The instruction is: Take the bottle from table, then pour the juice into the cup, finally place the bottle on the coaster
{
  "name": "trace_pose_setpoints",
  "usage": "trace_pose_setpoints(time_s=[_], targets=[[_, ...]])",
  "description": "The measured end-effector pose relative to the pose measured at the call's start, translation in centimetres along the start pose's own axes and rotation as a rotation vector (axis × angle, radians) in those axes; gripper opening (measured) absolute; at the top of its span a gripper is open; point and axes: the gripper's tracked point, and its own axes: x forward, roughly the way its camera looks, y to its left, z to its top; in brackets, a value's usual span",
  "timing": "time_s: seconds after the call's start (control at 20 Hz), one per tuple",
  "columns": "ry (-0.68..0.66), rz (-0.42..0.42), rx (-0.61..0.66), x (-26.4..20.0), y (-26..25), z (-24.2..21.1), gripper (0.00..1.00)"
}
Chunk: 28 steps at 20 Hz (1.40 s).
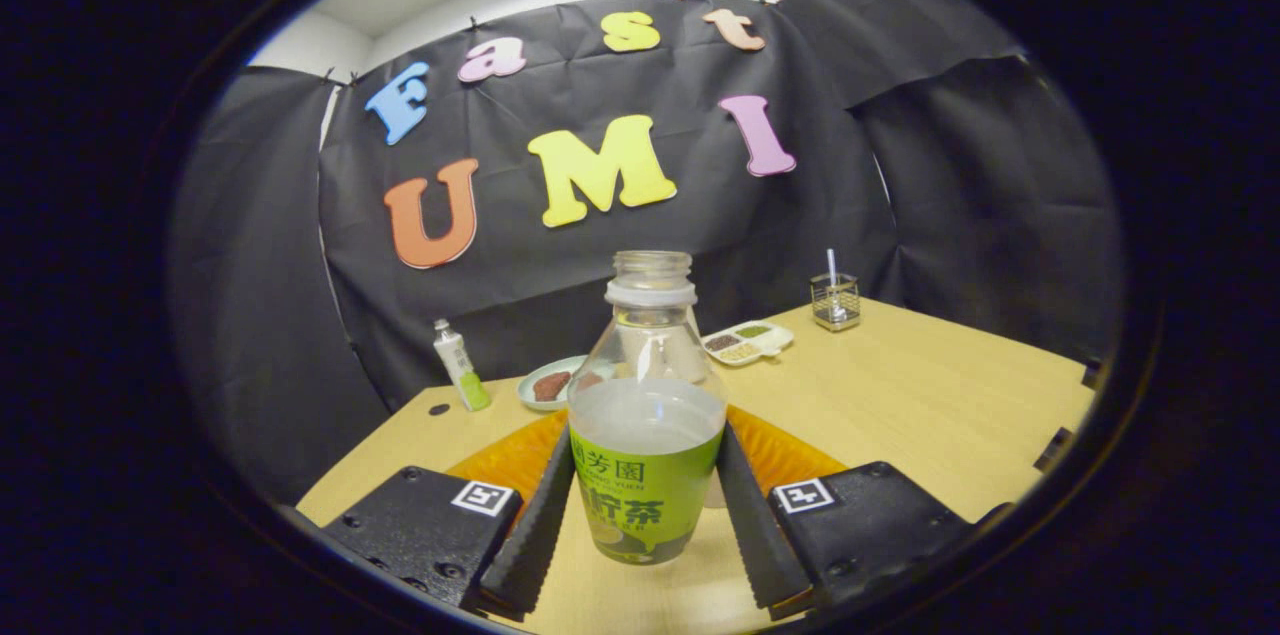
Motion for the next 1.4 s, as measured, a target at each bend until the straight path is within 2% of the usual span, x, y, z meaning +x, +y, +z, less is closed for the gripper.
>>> trace_pose_setpoints(time_s=[0.35, 0.5, 0.65, 0.8, 0.95, 1.15, 1.25, 1.4], targets=[[0.025, -0.043, -0.090, 6.2, -1.4, -0.3, 0.80], [0.025, -0.152, -0.191, 8.7, -3.3, -0.5, 0.80], [0.023, -0.158, -0.229, 10.8, -3.2, -0.8, 0.81], [0.008, -0.207, -0.264, 11.7, -4.4, -0.8, 0.81], [-0.020, -0.250, -0.223, 12.1, -5.6, -0.8, 0.82], [-0.031, -0.226, -0.077, 12.3, -6.2, -1.8, 0.82], [-0.034, -0.222, -0.060, 12.2, -6.2, -1.8, 0.82], [-0.011, -0.180, -0.121, 12.7, -5.1, -2.4, 0.85]])
